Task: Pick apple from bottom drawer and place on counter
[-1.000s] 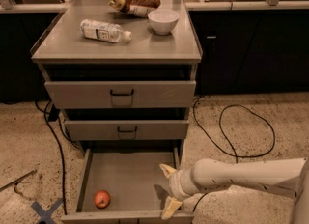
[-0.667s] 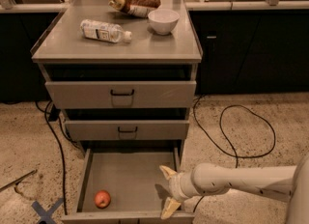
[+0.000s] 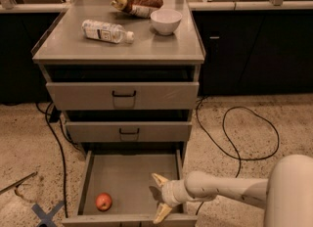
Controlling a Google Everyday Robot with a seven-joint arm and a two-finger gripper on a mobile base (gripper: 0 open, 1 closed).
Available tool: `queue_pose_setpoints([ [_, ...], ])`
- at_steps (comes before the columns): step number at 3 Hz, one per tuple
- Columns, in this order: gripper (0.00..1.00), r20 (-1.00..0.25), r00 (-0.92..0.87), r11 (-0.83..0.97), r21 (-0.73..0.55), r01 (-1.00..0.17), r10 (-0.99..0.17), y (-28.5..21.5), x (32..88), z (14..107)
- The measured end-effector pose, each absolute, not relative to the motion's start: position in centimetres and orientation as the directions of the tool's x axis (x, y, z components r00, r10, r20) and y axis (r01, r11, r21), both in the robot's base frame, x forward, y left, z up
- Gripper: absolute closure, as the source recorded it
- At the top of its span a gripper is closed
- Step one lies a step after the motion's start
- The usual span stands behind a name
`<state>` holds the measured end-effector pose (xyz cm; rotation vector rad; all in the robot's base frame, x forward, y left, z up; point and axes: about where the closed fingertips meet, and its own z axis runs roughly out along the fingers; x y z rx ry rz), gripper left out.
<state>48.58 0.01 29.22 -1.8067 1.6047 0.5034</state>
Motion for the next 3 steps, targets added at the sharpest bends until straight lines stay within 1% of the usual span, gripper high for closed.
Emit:
queue_pose_setpoints([
  [1,0.0,-0.7,0.231,-0.088,-0.235,-0.968,-0.676,3.7,50.9,26.6],
  [3,0.0,-0.737,0.33,-0.194,-0.267,-0.944,-0.59,10.5,54.1,24.8],
])
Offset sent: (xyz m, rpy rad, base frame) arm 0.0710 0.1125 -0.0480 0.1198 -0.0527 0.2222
